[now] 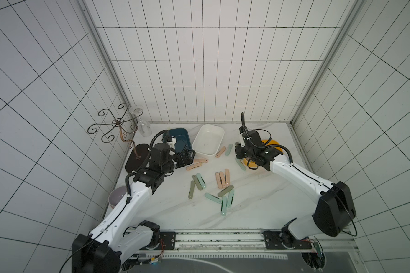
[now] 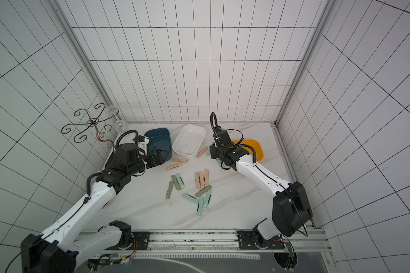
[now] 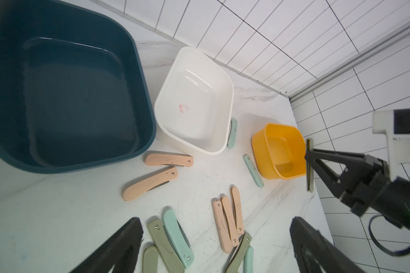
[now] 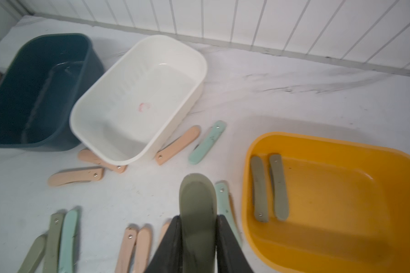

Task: Place the fruit knives into the storage box by color
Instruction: Pick up the fruit knife from the center of the board, then place the fruit knife in the storage box.

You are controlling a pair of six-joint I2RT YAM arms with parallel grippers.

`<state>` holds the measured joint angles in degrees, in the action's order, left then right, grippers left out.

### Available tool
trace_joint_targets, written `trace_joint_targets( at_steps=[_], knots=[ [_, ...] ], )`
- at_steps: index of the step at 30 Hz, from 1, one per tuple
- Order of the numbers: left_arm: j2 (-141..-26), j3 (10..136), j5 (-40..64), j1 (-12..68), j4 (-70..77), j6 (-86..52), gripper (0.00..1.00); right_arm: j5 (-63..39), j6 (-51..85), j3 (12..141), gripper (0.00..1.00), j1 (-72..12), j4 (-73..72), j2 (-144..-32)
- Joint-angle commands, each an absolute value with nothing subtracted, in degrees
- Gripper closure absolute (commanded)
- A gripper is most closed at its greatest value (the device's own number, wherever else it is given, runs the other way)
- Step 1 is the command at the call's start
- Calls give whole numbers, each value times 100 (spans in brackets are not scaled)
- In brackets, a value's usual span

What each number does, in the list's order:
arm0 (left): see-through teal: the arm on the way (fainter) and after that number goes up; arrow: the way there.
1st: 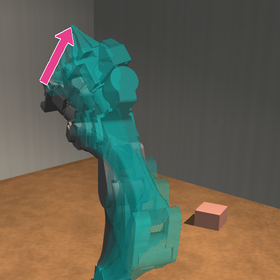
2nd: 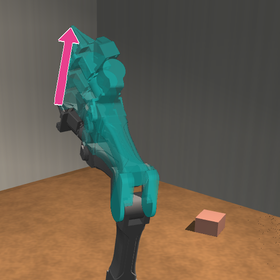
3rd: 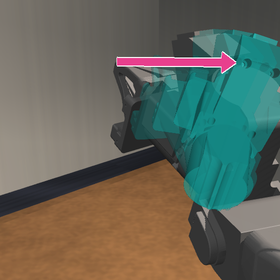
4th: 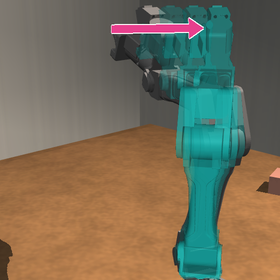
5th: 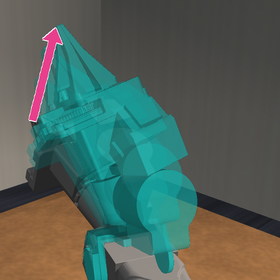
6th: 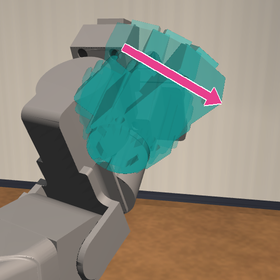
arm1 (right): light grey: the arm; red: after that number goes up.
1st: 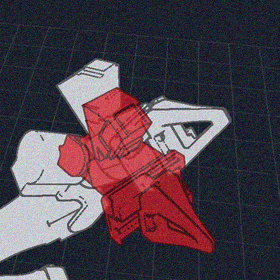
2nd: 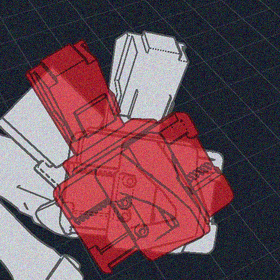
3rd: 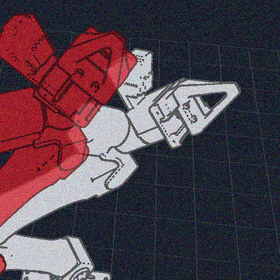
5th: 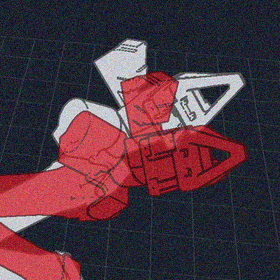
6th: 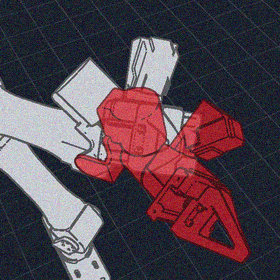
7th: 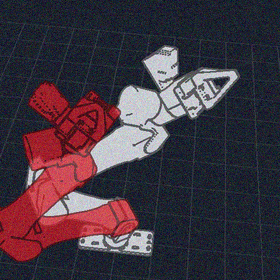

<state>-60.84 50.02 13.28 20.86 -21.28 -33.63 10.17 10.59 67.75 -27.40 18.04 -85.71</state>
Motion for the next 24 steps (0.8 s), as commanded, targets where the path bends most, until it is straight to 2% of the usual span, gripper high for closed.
trace_joint_targets(
  at_steps=[1, 5, 9, 24],
  knots=[
    [-6256, 5261, 1099, 2421, -2048, -3351, 3, 802, 641, 6928, 75, -2124, 1714, -8561],
    [-6445, 5390, 1038, 2659, -2049, -3347, 3, 793, 556, 6919, 75, -1423, 1403, -8764],
    [-6506, 5436, 989, 2731, -2066, -3348, 3, 802, 437, 6838, 75, -1068, 1059, -9034],
    [-6591, 5499, 1002, 2740, -2109, -3349, 3, 915, 184, 7032, 74, -919, 633, -10311]
  ],
)
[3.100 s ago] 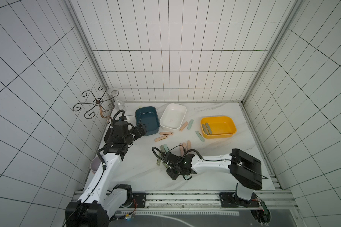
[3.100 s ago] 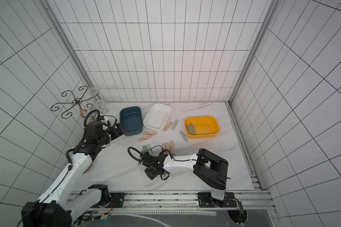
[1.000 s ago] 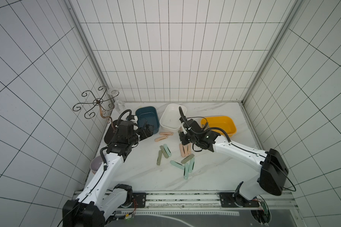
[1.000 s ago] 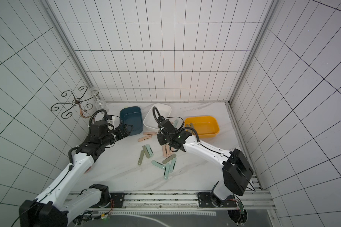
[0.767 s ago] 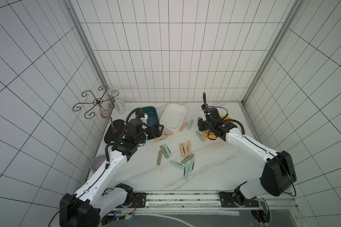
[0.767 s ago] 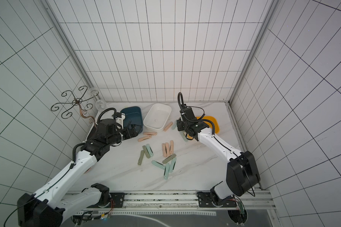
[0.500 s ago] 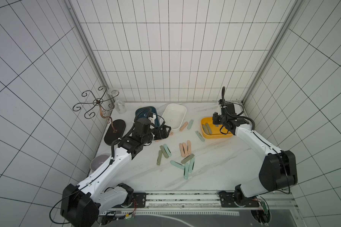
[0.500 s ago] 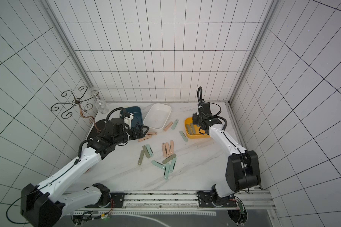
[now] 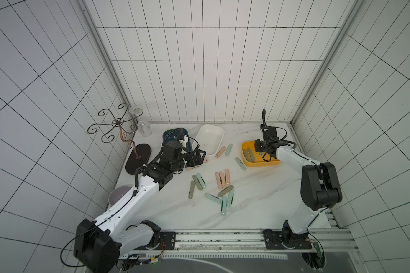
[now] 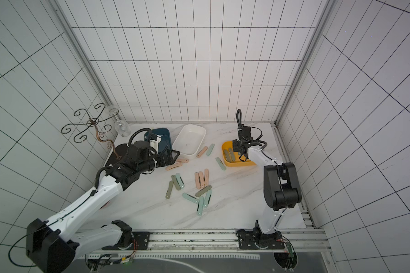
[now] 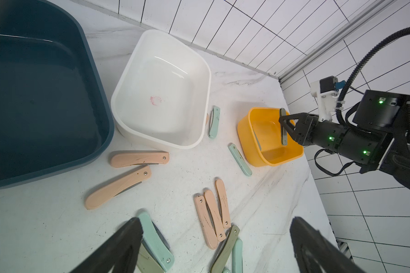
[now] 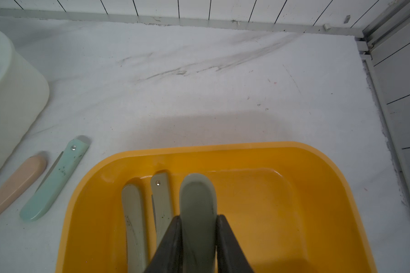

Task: Place the fruit knives into the storage box by color
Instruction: Place the fruit knife in the storage box.

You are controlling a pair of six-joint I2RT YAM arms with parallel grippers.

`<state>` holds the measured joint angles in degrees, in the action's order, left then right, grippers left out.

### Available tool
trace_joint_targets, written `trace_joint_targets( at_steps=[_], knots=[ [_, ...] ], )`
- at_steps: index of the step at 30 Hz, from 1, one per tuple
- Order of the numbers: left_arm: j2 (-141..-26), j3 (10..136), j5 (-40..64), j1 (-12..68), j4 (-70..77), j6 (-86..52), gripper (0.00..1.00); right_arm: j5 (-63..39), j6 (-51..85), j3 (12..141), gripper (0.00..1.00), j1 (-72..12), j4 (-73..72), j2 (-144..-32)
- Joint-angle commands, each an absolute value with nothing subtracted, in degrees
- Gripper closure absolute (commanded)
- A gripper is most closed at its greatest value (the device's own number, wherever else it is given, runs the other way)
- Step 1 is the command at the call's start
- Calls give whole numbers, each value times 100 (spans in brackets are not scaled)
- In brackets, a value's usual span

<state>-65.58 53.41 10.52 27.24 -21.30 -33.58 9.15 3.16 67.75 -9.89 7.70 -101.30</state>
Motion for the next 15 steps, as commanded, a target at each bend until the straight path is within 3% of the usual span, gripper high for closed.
trace_joint_targets(
  at_steps=[1, 15],
  knots=[
    [-6600, 5502, 1011, 2742, -2101, -3349, 3, 910, 193, 7090, 74, -918, 641, -10403],
    [-6609, 5520, 1011, 2742, -2144, -3331, 3, 871, 200, 7668, 71, -907, 813, -11346]
  ],
)
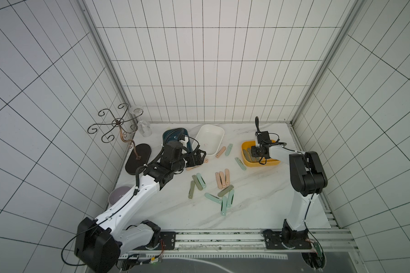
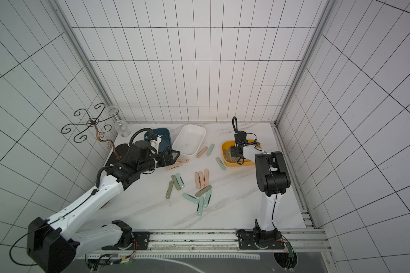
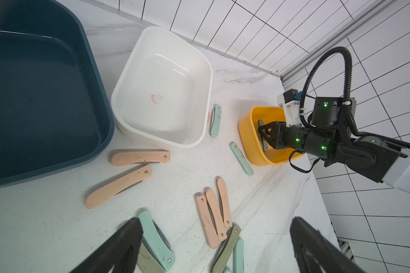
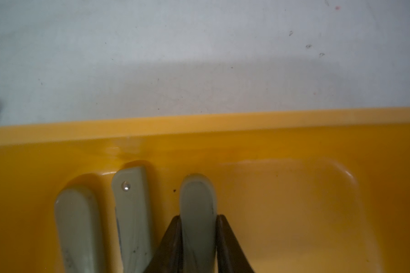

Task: Place the fruit knives into the storage box by color
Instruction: Place the fruit knife in the storage box.

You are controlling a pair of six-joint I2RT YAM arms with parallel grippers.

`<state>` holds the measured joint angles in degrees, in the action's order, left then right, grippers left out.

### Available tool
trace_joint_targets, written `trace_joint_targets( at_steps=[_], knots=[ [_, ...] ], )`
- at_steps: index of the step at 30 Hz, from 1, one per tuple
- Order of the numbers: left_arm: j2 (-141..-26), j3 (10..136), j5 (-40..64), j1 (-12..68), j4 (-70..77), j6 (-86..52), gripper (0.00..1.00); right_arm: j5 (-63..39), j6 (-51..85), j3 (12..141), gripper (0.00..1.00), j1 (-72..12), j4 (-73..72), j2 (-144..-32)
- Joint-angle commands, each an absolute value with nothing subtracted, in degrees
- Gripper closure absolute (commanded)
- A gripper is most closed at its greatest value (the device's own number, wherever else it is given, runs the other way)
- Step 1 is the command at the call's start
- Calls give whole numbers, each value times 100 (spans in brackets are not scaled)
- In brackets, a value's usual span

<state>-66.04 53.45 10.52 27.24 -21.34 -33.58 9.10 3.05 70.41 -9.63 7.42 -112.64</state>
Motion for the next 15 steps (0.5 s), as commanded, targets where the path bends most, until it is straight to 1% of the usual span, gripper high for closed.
trace_joint_targets(
  at_steps=[1, 6, 11, 15],
  knots=[
    [-6609, 5520, 1011, 2742, -2145, -3331, 3, 853, 212, 7673, 70, -913, 809, -11364],
    [-6618, 5520, 987, 2742, -2153, -3340, 3, 868, 314, 7708, 53, -908, 870, -11318],
    [-6596, 5510, 885, 2742, -2213, -3310, 3, 747, 519, 7759, 51, -909, 988, -10968],
    [-6527, 5470, 740, 2738, -2284, -3267, 3, 281, 804, 7731, 51, -914, 1055, -10560]
  ],
)
